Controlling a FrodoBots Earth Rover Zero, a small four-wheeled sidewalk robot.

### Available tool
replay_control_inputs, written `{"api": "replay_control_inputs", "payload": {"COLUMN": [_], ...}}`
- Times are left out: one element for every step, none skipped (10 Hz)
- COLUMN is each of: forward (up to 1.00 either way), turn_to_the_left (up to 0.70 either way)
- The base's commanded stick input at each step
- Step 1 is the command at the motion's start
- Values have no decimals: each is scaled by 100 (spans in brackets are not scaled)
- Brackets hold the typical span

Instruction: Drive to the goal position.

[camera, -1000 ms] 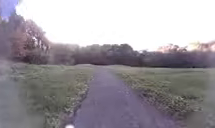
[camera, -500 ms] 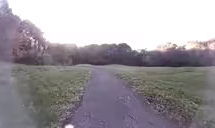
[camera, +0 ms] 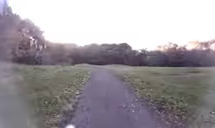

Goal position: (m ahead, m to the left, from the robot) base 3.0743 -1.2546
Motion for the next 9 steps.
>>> {"api": "replay_control_inputs", "payload": {"forward": [70, 70, 70, 70, 70, 70, 70, 70, 70], "turn_to_the_left": [0, 0, 0, 0, 0, 0, 0, 0, 0]}}
